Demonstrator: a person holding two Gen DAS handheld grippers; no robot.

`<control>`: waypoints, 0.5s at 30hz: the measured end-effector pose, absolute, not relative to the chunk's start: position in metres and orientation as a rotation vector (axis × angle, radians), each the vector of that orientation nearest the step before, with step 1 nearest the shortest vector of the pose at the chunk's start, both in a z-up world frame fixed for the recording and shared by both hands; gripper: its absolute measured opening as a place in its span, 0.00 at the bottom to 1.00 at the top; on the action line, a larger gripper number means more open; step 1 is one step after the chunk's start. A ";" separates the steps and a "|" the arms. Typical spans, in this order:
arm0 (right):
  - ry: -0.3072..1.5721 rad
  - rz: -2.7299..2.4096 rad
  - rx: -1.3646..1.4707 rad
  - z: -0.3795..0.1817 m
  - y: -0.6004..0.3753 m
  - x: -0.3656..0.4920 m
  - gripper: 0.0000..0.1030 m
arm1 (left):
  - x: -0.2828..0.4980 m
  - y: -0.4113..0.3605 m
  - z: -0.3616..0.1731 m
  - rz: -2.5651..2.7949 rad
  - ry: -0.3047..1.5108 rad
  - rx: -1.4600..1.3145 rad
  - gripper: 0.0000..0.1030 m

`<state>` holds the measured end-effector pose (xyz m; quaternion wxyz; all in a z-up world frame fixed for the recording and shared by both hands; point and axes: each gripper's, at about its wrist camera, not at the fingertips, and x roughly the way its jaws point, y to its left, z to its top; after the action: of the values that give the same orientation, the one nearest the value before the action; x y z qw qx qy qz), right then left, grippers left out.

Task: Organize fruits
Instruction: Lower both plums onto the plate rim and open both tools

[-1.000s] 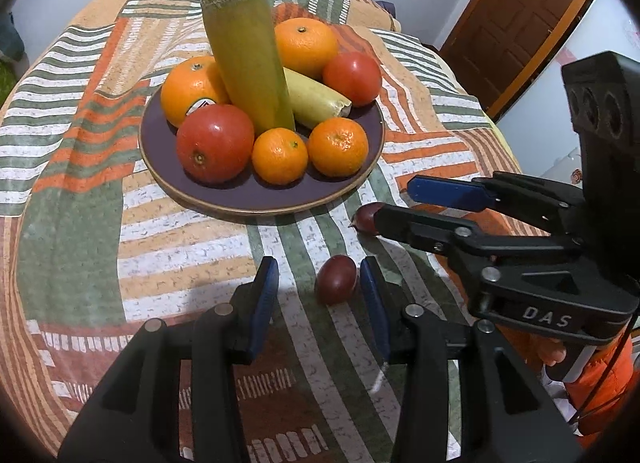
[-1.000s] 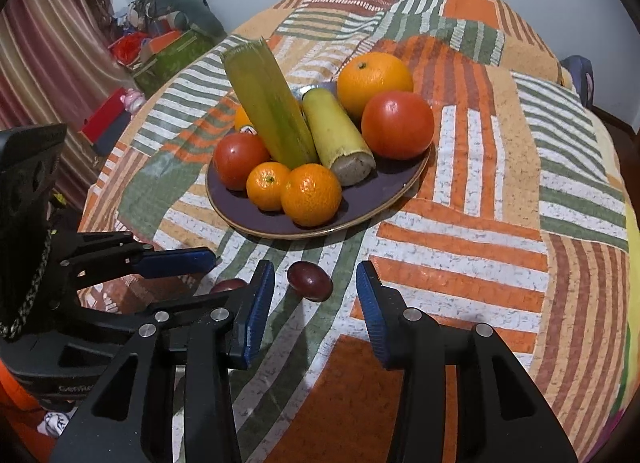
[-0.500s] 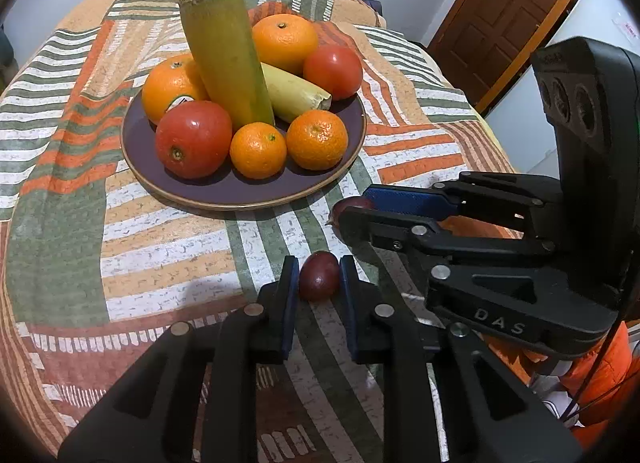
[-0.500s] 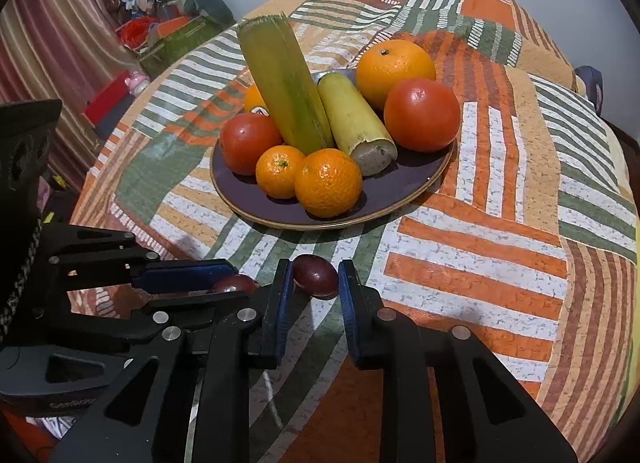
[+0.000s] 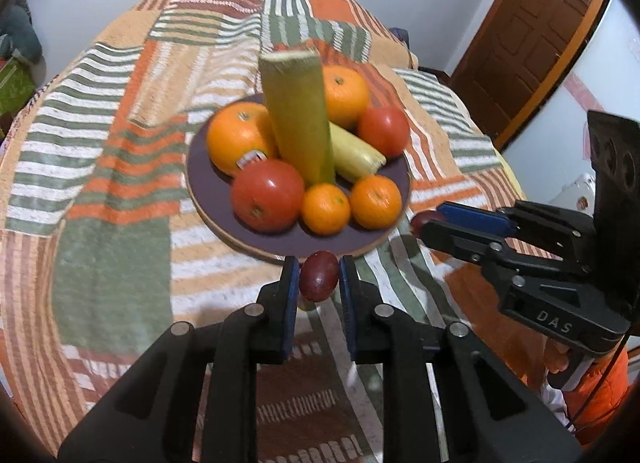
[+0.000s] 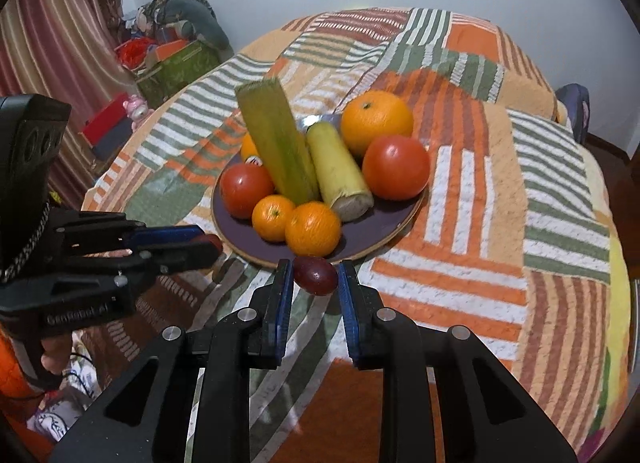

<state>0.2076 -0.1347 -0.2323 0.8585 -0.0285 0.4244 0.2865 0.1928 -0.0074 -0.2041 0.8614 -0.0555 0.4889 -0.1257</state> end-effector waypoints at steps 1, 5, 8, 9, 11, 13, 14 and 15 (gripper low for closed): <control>0.886 0.596 -0.063 -0.231 -0.135 0.208 0.20 | 0.195 -0.006 -0.203 -0.259 1.020 -0.118 0.19; 0.865 0.570 -0.067 -0.228 -0.136 0.213 0.20 | 0.202 -0.002 -0.202 -0.243 1.009 -0.121 0.19; 0.854 0.553 -0.069 -0.227 -0.136 0.217 0.20 | 0.206 -0.001 -0.205 -0.242 1.013 -0.122 0.19; 0.852 0.549 -0.066 -0.227 -0.137 0.219 0.20 | 0.207 -0.001 -0.206 -0.242 1.014 -0.121 0.19; 0.854 0.542 -0.062 -0.228 -0.138 0.222 0.20 | 0.209 -0.002 -0.208 -0.239 1.017 -0.117 0.19; 0.859 0.534 -0.062 -0.231 -0.137 0.225 0.20 | 0.211 -0.003 -0.210 -0.239 1.021 -0.115 0.19; 0.862 0.532 -0.062 -0.232 -0.137 0.227 0.20 | 0.212 -0.004 -0.211 -0.240 1.024 -0.115 0.19; 0.867 0.531 -0.061 -0.233 -0.137 0.229 0.20 | 0.213 -0.004 -0.212 -0.239 1.025 -0.114 0.19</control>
<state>0.2291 -0.1368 -0.2331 0.8732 -0.0291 0.4149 0.2540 0.2130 -0.0043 -0.2118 0.8630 -0.0545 0.4891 -0.1142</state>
